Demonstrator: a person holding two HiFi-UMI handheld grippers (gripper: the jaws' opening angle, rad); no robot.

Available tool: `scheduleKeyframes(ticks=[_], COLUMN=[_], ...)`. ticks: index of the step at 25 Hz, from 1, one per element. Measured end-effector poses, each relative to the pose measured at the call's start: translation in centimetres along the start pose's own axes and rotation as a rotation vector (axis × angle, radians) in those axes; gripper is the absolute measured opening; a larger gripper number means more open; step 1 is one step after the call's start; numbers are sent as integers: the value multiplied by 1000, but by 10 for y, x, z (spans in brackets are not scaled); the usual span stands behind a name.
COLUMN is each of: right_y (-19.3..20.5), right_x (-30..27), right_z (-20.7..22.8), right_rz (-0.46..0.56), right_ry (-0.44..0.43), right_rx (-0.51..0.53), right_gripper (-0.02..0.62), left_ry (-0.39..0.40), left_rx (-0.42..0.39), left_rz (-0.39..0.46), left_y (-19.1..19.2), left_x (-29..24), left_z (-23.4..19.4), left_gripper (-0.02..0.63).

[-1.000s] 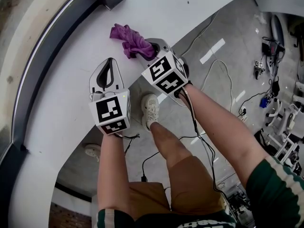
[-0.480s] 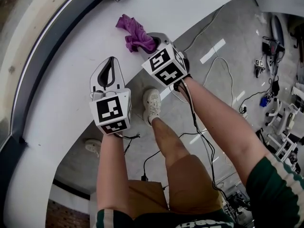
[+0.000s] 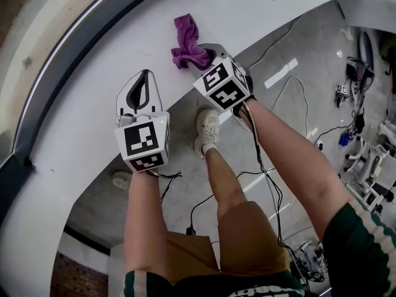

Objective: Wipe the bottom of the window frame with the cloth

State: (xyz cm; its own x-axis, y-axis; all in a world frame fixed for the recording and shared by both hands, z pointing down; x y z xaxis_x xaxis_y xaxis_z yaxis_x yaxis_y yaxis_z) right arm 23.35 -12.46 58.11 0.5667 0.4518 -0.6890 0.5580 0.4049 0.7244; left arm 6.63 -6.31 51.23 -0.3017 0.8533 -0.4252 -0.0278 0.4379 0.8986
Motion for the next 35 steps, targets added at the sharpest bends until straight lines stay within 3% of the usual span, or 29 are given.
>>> scheduleKeyframes(ticks=[5,21,35], right_y=[-8,10,-44], right_x=[-4,-23,-52], right_z=[-19,-14,-132], right_rz=[0,34,47], right_ry=[-8,-73,-184], right_rx=[7,-3,69], right_gripper=[127,127,127], left_ry=[-22,-97,-206], left_rx=[-21,-1,52], left_rz=[-7,-30,-12], left_y=[7,32,50], left_x=[21,9,103], left_z=[-18,-18,-97], left_gripper=[5,5,5])
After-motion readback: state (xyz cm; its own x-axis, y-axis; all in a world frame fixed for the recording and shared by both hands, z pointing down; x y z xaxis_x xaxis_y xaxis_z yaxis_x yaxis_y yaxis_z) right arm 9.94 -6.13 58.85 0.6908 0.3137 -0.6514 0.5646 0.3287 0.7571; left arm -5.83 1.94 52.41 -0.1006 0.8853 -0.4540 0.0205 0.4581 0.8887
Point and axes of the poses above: the fingertips, and each gripper's own axes: x backward along the fingers, z to its right, y out of its underside, the point moved 9 cm from there along x, backward along the fingers, and after that the axes turned 12 degrees about z, right-handed, at the moved point
